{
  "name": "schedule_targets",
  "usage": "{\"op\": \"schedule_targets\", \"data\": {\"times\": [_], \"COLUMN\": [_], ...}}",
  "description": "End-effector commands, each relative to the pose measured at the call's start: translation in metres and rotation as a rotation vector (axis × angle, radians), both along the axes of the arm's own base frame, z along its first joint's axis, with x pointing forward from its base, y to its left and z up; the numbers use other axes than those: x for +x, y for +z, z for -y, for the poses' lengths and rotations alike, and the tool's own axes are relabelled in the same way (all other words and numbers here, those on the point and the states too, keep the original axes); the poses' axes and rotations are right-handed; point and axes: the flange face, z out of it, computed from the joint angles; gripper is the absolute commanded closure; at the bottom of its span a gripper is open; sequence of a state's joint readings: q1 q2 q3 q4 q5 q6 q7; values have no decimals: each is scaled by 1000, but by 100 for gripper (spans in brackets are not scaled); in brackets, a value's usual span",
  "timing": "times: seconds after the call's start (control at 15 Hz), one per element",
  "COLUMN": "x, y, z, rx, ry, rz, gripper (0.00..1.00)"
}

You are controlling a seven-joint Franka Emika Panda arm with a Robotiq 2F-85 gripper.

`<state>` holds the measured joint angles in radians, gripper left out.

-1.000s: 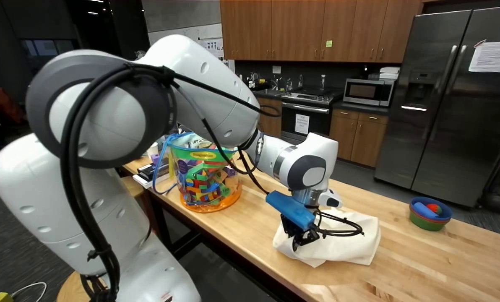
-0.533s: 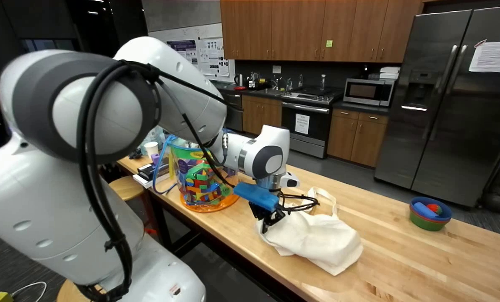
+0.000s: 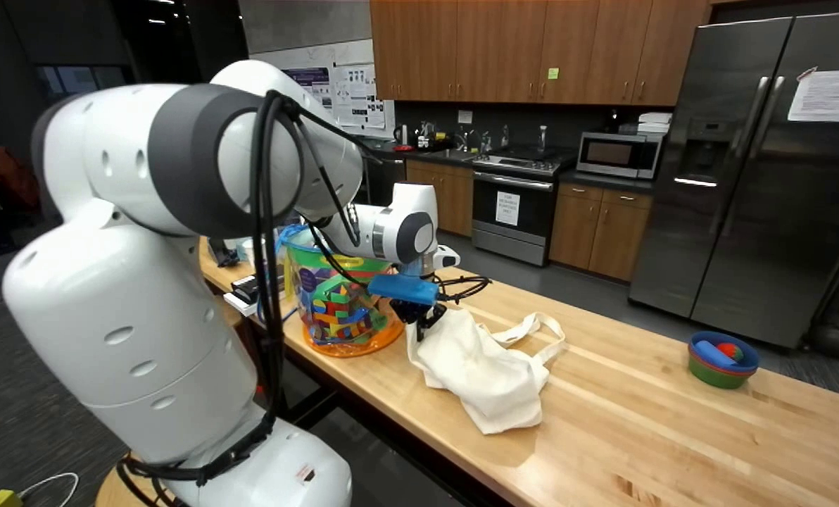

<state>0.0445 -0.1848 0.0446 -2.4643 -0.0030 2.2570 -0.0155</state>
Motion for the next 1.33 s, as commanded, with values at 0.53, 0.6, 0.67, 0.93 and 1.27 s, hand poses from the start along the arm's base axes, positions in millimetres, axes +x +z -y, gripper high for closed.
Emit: {"op": "schedule_targets", "data": {"times": [0.53, 0.6, 0.67, 0.93, 1.27], "x": [127, 134, 140, 147, 122], "y": [7, 5, 4, 3, 14], "z": [68, 79, 89, 138, 202], "rx": [31, 27, 18, -13, -46], "ry": [10, 0, -13, -85, -208], "rz": [55, 55, 54, 57, 67], "gripper": [99, 99, 99, 99, 99]}}
